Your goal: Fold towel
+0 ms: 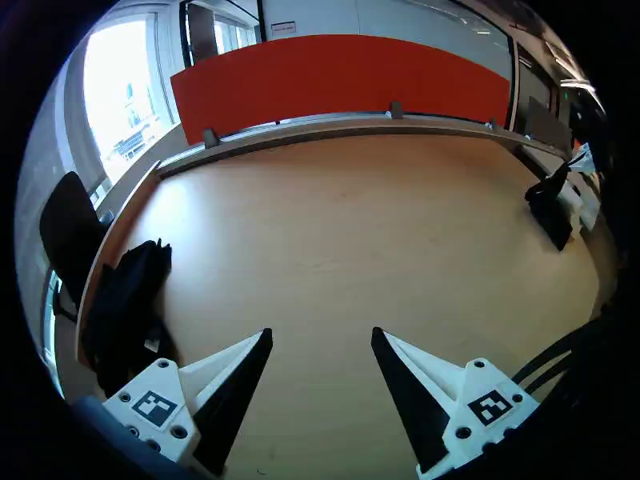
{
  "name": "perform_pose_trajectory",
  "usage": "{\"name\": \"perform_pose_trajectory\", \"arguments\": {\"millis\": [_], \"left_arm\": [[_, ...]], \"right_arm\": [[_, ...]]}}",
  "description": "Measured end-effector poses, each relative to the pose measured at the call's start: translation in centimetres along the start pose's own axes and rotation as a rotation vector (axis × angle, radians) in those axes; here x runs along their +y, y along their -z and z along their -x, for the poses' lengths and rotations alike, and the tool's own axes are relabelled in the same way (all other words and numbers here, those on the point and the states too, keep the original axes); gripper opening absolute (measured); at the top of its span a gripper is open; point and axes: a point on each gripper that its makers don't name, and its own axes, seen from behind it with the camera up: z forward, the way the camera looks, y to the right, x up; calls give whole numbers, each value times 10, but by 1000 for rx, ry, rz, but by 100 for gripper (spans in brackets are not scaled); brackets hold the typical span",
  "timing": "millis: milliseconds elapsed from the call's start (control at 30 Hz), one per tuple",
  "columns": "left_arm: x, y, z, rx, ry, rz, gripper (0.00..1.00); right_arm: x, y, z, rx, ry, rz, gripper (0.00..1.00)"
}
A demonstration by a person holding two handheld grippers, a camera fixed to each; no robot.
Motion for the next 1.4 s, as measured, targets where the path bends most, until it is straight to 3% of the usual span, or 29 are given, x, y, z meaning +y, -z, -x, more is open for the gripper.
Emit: {"name": "perform_pose_trajectory", "arguments": {"millis": [467,1400], "left_arm": [[-2,0,0,-2,-5,-2,91],[-10,3,2,-4,-6,-15,91]], "right_arm": [[-5,-3,69,-120,-32,0,4],[-25,-22,132,-240,-114,-26,4]]}}
